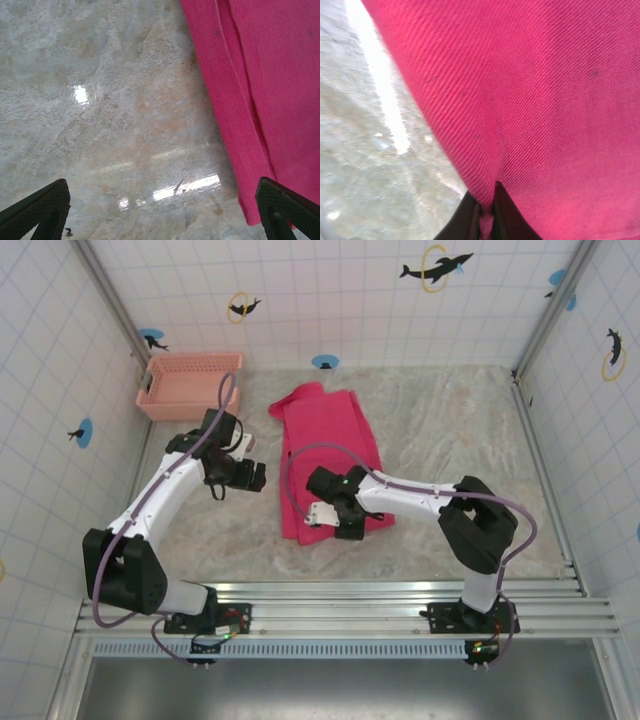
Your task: Roll up the long pants
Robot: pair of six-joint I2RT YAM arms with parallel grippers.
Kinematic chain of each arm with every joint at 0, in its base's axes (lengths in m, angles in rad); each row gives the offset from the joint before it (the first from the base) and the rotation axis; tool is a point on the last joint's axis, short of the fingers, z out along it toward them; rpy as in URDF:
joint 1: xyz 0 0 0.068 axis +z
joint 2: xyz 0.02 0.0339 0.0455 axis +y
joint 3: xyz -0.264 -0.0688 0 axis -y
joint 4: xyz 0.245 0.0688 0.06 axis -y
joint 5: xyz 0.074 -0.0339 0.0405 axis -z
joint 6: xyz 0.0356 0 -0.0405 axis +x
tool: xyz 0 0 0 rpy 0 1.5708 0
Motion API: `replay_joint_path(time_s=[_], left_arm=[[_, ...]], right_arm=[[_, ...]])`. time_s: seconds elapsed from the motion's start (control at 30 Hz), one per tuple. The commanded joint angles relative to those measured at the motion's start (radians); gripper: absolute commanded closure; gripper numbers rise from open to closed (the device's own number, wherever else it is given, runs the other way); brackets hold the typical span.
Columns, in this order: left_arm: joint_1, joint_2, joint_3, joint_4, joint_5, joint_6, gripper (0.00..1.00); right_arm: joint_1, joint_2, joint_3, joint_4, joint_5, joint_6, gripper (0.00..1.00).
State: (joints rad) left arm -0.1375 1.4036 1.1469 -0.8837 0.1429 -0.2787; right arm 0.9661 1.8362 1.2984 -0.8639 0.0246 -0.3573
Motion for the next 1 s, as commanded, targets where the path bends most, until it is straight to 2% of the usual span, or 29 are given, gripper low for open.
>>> replay_joint_path(time_s=[0.0,0.07,0.1,0.27,0.43,0.6,0.73,0.87,0.97], left_arm=[[0.004,-0.006,0.027,-0.041,-0.042,0.048,0.03],[0.004,-0.002,0.026,-0.038,-0.048,0.041,0.03],[0.004,0.000,0.020,-0.032,-0.048,0.037,0.02],[0.004,0.005,-0.012,0.007,-0.038,0.040,0.02],[0.004,0.015,-0.020,0.002,-0.042,0.028,0.02],[0.004,0.013,-0.005,-0.025,-0.039,0.050,0.03],[0.004,0.018,0.016,-0.072,-0.070,0.072,0.03],[0.004,0.004,0.020,-0.092,-0.098,0.076,0.03],[0.006,-0.009,0.017,-0.093,-0.101,0.085,0.02]], right_arm=[[0.011,-0.040,0.068,-0.117,-0.158,-0.011,0.93],[0.018,-0.040,0.078,-0.131,-0.158,-0.005,0.94],[0.021,-0.041,0.068,-0.123,-0.158,-0.008,0.92],[0.031,-0.057,-0.033,-0.025,-0.091,0.000,0.63],[0.031,-0.012,-0.060,0.026,-0.053,-0.005,0.59],[0.031,0.018,-0.100,0.152,0.028,0.007,0.59],[0.028,0.061,-0.090,0.182,0.032,0.004,0.63],[0.028,0.116,-0.030,0.124,-0.041,0.004,0.83],[0.025,0.133,0.031,0.051,-0.144,-0.003,0.93]])
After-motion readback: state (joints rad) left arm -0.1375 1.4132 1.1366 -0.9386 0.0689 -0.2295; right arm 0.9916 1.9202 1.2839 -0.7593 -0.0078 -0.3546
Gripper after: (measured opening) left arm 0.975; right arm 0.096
